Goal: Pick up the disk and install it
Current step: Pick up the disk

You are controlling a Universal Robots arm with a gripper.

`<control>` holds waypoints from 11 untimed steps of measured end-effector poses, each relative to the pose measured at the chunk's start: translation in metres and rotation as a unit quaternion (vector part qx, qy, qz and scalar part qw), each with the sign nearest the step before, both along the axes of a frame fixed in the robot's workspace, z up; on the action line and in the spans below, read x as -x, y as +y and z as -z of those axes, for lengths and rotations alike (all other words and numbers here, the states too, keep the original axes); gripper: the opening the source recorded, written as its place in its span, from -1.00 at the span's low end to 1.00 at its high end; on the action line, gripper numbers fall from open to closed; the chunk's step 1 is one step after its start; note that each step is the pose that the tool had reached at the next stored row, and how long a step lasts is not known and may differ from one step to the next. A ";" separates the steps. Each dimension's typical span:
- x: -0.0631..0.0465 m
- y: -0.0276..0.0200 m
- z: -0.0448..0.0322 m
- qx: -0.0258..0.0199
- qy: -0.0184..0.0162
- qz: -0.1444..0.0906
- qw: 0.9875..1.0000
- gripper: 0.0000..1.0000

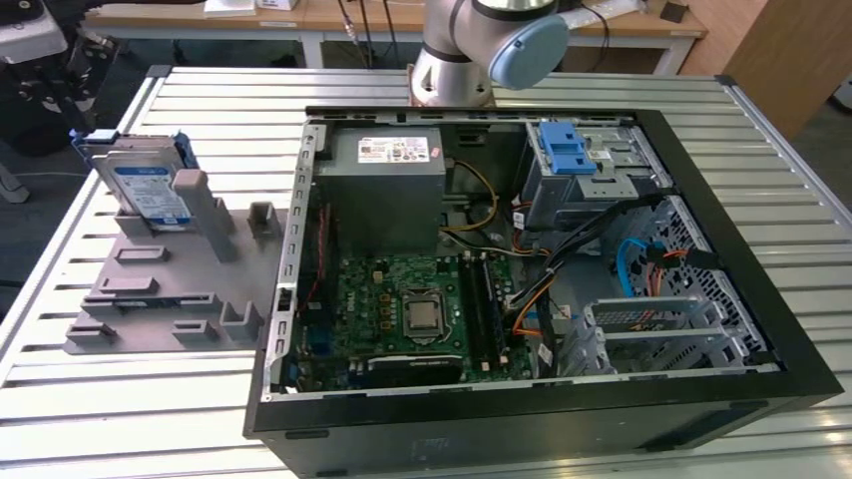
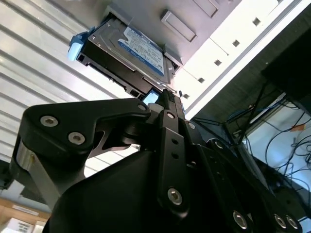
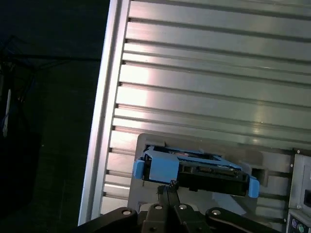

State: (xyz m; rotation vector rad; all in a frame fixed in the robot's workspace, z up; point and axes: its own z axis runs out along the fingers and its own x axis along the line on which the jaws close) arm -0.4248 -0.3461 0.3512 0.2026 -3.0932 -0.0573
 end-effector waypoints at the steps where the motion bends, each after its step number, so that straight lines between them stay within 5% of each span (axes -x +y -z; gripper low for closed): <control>1: 0.000 0.0000 0.0002 0.000 0.000 -0.009 1.000 -0.79; 6: 0.000 0.0000 0.0009 -0.001 0.000 -0.049 0.999 -0.79; 11: 0.000 0.0000 0.0013 -0.001 -0.001 -0.088 0.996 -0.79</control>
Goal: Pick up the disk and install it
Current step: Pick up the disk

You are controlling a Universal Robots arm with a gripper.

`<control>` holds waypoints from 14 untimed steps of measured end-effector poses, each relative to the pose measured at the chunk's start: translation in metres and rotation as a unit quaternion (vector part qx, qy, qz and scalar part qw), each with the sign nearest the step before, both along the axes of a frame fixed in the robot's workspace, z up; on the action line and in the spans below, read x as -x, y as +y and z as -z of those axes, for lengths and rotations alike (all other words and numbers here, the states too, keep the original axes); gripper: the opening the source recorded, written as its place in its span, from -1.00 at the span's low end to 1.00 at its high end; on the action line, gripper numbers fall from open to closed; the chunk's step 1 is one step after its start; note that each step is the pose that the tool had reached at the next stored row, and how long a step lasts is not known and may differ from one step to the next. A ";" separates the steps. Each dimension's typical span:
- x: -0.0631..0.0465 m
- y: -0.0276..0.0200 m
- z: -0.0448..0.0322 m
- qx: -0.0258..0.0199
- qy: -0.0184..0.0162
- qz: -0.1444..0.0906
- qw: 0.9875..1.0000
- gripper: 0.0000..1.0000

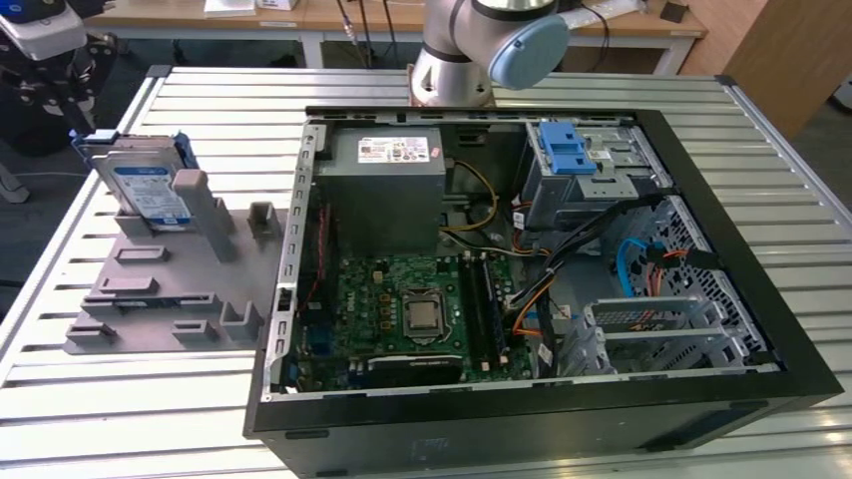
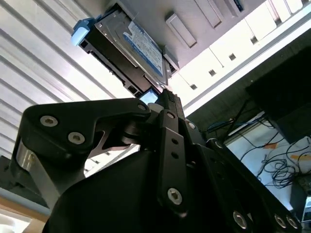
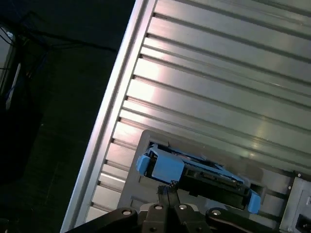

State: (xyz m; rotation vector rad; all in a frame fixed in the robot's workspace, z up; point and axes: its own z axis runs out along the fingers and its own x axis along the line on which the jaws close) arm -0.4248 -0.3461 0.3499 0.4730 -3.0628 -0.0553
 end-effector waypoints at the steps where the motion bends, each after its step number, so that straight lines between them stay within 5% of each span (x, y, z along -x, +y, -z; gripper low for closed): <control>1: 0.000 0.0000 0.0000 0.000 0.000 -0.008 1.000 -0.79; 7: 0.000 -0.0001 0.0001 0.000 -0.001 -0.048 0.999 -0.79; 14: 0.003 -0.0045 0.0002 0.000 -0.005 -0.060 0.998 -0.79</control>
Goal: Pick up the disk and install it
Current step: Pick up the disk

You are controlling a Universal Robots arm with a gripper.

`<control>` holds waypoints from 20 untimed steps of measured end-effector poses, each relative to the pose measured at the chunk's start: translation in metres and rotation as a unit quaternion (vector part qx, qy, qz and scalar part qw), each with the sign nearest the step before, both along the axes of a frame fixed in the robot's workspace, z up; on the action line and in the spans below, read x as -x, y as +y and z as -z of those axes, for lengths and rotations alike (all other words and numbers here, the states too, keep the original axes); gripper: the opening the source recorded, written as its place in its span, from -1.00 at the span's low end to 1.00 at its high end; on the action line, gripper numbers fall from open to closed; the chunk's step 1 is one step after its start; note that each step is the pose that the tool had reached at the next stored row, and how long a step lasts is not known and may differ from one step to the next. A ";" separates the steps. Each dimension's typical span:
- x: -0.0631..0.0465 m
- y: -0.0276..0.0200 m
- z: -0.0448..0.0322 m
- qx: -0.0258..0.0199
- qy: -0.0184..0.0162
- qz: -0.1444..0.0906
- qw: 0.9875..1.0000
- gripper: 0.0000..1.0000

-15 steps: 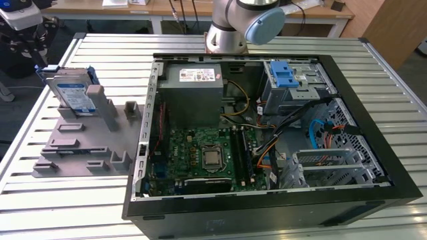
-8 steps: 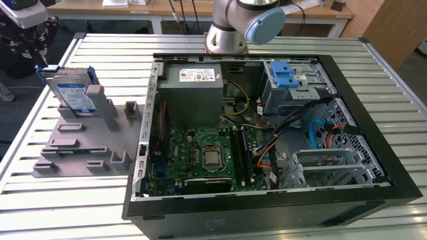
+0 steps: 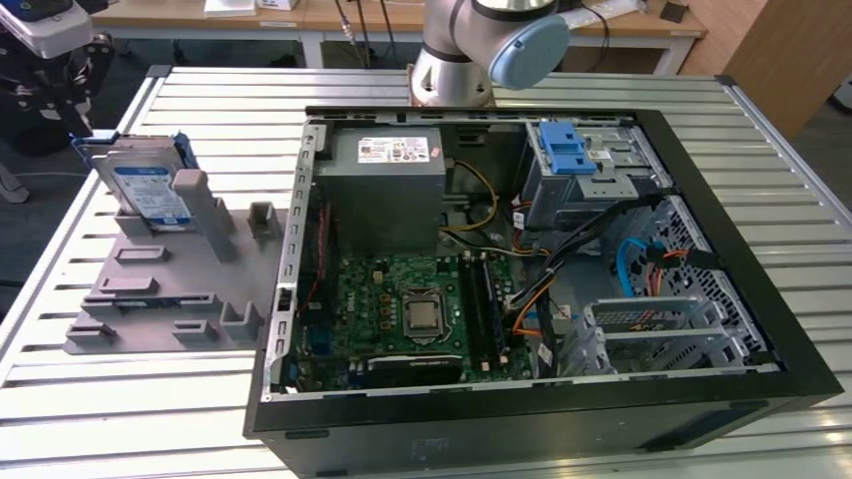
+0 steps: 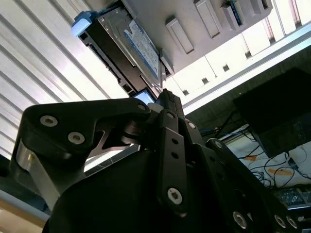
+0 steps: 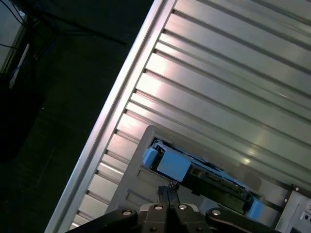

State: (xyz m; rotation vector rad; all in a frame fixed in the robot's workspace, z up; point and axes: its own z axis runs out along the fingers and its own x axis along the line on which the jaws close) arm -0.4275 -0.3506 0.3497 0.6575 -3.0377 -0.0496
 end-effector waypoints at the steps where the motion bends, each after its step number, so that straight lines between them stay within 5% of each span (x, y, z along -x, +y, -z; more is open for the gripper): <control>1: 0.000 -0.0001 0.0001 0.000 -0.001 -0.005 1.000 -0.79; 8: 0.000 -0.0002 0.0018 0.000 -0.003 -0.059 0.998 -0.79; 13: 0.000 0.0035 0.0030 0.000 -0.009 -0.072 0.997 -0.79; 20: 0.000 0.0109 0.0038 0.000 -0.011 -0.087 0.996 -0.79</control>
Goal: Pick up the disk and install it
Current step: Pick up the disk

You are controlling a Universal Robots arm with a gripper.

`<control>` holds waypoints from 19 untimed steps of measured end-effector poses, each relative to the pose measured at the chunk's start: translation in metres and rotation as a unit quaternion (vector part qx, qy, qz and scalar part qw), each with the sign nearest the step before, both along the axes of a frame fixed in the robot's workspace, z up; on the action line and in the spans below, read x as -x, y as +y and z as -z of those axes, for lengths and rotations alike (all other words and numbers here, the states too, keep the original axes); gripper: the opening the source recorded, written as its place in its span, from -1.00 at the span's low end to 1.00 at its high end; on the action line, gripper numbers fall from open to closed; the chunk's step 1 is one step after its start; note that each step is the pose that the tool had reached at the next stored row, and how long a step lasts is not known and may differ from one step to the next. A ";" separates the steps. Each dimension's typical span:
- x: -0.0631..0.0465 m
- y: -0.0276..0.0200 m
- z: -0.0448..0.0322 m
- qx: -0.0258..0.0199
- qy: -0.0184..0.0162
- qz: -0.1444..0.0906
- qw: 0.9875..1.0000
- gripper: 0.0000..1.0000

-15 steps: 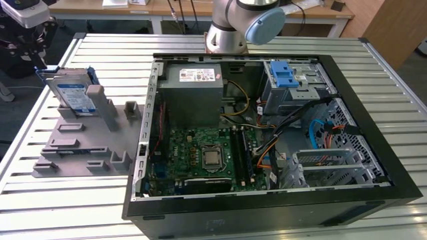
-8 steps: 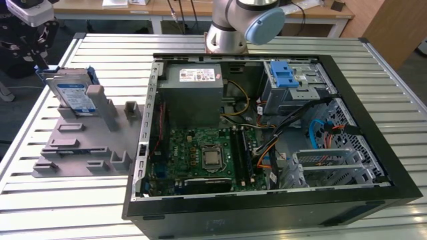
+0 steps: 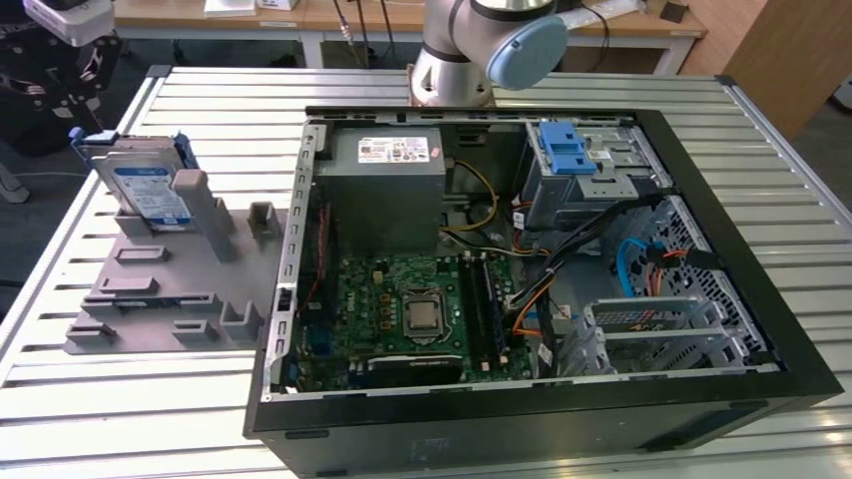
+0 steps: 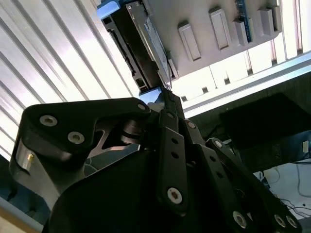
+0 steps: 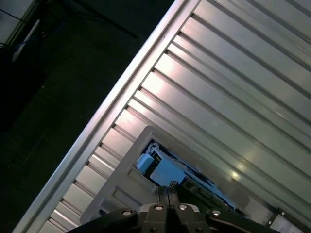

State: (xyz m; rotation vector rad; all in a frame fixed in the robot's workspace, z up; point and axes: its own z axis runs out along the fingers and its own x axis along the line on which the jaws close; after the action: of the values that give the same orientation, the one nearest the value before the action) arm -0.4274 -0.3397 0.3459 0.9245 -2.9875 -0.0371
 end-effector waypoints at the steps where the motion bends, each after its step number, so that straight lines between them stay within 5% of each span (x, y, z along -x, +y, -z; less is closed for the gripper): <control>1: 0.000 0.0000 0.0001 0.000 0.000 -0.006 1.000 -0.79; 6: 0.000 0.0001 0.0005 0.000 0.000 -0.045 0.999 -0.79; 10: 0.000 0.0001 0.0009 0.000 0.000 -0.081 0.997 -0.79; 14: 0.000 0.0001 0.0012 0.000 0.000 -0.117 0.993 -0.79; 19: 0.000 0.0001 0.0017 0.000 0.000 -0.160 0.987 -0.79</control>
State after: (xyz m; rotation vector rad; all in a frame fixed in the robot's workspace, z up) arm -0.4274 -0.3396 0.3443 1.3904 -2.7978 -0.0325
